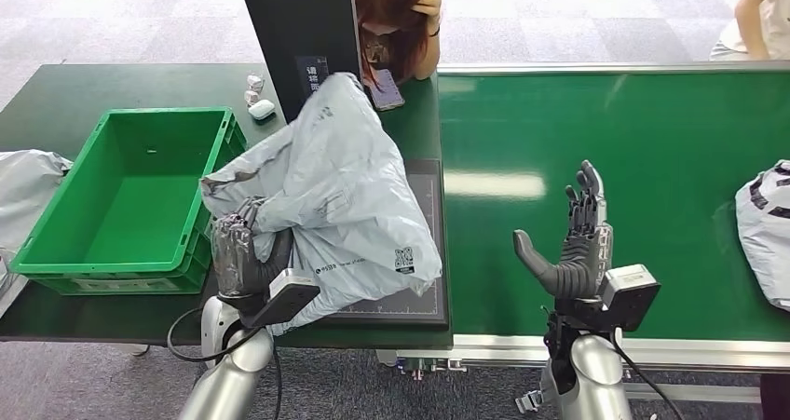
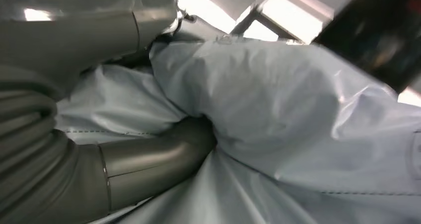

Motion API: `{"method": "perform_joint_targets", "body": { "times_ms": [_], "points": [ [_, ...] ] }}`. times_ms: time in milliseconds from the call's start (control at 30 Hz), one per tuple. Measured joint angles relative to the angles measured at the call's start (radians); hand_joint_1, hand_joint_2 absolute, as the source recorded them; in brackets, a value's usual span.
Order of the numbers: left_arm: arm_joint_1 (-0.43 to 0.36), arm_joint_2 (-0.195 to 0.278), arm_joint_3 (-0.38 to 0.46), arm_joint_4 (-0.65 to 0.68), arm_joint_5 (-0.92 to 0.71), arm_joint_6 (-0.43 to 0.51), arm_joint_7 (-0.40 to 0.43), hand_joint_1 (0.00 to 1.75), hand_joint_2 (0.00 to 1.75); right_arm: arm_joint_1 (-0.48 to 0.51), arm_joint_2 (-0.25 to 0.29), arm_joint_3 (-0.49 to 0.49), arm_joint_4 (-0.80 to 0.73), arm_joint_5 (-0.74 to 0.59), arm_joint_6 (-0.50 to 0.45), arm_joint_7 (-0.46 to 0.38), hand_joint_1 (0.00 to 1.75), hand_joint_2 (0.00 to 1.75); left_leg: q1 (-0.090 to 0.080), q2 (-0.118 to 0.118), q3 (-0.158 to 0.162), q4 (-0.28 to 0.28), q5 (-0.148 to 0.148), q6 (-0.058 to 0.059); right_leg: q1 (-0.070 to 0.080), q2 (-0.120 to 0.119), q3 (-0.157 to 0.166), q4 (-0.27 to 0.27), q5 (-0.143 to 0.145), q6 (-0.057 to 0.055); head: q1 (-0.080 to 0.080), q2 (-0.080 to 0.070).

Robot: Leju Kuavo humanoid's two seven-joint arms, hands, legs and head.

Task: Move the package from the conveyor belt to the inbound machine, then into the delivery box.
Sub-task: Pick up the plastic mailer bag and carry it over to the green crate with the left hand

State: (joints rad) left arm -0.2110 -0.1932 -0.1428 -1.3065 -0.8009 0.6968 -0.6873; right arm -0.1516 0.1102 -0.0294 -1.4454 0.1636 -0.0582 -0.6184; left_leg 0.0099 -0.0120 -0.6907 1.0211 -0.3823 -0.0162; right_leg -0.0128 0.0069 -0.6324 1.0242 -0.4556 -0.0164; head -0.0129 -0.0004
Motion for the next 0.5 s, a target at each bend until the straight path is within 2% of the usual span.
{"method": "perform_joint_targets", "body": {
  "times_ms": [200, 500],
  "points": [
    [0.026, -0.012, 0.043, -0.1, 0.004, 0.004, -0.007, 1.75, 1.75, 0.0, 0.0, 0.0, 0.0, -0.001, 0.0, 0.0, 0.0, 1.75, 0.0, 0.0, 0.0, 0.0, 0.0, 0.0, 0.0, 0.0, 0.0, 0.0, -0.001, 0.001, 0.0, 0.0],
    [0.063, -0.022, 0.047, -0.279, -0.004, 0.004, -0.007, 1.75, 1.75, 0.002, 0.0, 0.0, -0.002, -0.027, -0.033, -0.002, 0.0, 1.75, 0.0, 0.0, -0.001, 0.0, -0.001, 0.0, 0.0, 0.0, 0.0, 0.0, -0.001, 0.001, 0.0, 0.0]
  ]
}}
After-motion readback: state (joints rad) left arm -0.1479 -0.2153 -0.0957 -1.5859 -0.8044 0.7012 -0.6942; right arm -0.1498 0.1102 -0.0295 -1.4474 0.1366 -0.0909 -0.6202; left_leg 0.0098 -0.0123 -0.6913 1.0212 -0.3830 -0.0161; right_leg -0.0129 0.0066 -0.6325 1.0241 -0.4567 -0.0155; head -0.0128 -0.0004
